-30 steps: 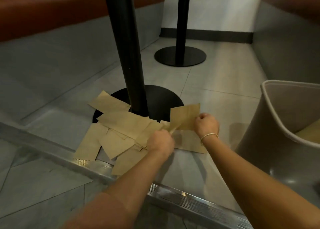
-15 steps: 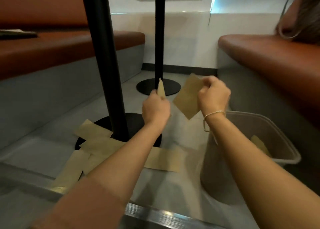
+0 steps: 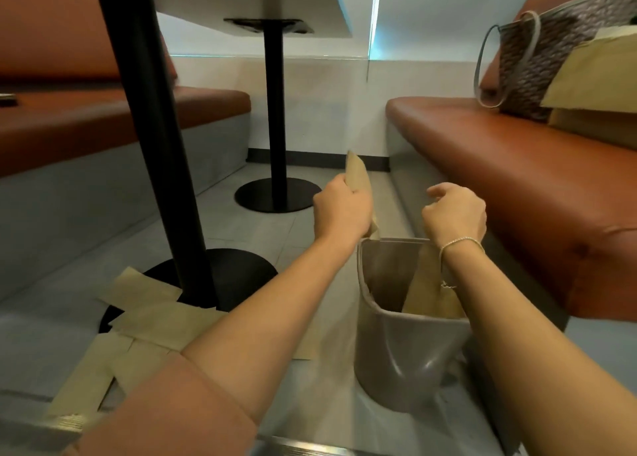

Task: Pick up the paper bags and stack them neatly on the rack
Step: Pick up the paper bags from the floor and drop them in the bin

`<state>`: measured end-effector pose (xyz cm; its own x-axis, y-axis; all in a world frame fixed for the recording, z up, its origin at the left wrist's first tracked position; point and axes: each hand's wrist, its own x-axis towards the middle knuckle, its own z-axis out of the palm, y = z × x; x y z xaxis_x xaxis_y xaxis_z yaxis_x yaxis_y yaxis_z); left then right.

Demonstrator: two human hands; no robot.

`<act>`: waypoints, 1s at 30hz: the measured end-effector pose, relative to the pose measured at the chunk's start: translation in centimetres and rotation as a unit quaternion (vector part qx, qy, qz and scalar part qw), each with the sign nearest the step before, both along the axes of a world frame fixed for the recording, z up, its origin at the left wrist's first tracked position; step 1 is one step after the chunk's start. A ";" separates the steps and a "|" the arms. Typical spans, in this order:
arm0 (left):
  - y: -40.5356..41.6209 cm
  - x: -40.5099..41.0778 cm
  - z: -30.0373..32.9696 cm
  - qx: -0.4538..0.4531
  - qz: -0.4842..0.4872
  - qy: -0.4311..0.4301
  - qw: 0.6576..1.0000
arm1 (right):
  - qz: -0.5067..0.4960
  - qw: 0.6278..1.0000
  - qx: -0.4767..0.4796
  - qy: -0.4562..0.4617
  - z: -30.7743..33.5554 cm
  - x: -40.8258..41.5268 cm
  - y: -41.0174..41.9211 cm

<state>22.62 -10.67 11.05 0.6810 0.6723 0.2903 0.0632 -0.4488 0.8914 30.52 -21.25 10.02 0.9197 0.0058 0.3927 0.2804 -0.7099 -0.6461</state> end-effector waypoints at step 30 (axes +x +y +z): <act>19.9 -5.5 -24.9 0.044 0.079 0.476 0.875 | 0.248 0.909 -0.215 0.258 -20.6 -4.1 16.8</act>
